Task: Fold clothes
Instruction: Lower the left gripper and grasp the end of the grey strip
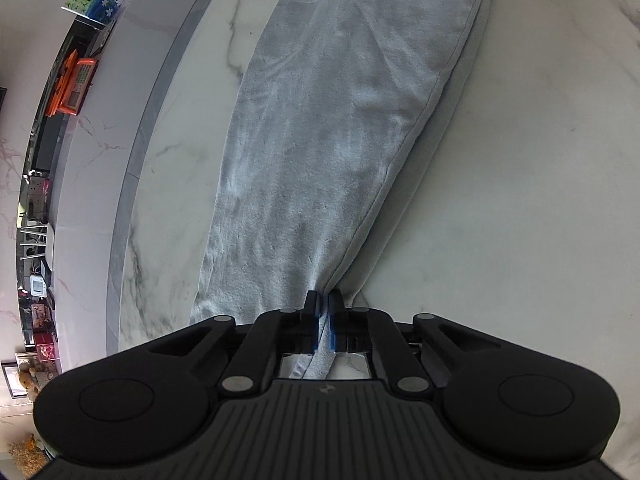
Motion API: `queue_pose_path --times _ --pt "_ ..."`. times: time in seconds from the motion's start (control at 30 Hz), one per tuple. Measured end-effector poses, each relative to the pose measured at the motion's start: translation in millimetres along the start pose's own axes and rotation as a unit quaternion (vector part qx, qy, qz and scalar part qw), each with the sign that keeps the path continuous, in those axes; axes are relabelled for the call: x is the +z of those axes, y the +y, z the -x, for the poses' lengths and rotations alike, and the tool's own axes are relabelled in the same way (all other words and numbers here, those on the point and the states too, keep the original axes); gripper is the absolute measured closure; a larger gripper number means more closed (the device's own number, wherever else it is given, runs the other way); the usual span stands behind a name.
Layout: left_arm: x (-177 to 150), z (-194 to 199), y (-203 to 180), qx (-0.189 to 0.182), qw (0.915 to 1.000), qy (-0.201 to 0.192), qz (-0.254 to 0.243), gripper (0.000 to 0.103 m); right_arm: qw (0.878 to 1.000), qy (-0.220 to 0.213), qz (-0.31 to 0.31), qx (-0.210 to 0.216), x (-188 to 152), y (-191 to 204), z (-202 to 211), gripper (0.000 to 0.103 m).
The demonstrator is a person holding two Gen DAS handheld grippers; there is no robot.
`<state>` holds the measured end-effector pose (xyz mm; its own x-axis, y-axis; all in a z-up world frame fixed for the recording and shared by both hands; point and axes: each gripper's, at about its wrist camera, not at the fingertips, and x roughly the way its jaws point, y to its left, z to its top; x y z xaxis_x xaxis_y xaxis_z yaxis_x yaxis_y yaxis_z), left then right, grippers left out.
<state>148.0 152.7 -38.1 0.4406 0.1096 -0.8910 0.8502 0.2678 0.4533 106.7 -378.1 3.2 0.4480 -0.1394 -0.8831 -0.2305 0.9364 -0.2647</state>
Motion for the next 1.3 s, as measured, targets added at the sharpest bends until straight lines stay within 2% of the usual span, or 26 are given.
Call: queue_pose_path --times 0.27,0.5,0.67,0.77,0.8,0.9,0.97,1.03,1.2,1.3 --pt "-2 18 5 -0.011 0.9999 -0.007 -0.007 0.1 1.0 0.002 -0.002 -0.004 6 -6 -10 0.064" --pt "-5 11 -6 -0.027 0.999 0.019 -0.031 0.103 1.0 0.005 -0.004 -0.007 8 -7 -13 0.064" --pt "-16 4 -9 -0.03 0.9993 0.023 0.0 0.103 1.0 0.011 -0.005 -0.007 9 -9 -15 0.063" --pt "-23 10 -2 -0.021 0.9992 0.018 0.028 0.096 1.0 0.013 -0.005 -0.009 10 -9 -15 0.062" --pt "-26 12 1 -0.019 0.9989 0.02 0.037 0.087 1.0 0.013 -0.006 -0.01 10 -8 -16 0.062" --pt "-36 13 4 -0.002 0.9984 0.038 0.042 0.068 1.0 0.013 -0.006 -0.012 10 -7 -16 0.062" --pt "-43 11 7 0.018 0.9969 0.054 0.055 0.066 1.0 0.013 -0.007 -0.014 10 -6 -15 0.062" --pt "-48 9 9 0.023 0.9962 0.06 0.059 0.066 1.0 0.012 -0.008 -0.015 9 -6 -16 0.062" --pt "-51 -6 3 0.034 0.9947 0.094 0.023 0.066 1.0 0.012 -0.01 -0.015 9 -5 -16 0.062" --pt "-49 -13 5 0.036 0.9939 0.102 0.017 0.066 1.0 0.01 -0.007 -0.011 7 -8 -15 0.062"
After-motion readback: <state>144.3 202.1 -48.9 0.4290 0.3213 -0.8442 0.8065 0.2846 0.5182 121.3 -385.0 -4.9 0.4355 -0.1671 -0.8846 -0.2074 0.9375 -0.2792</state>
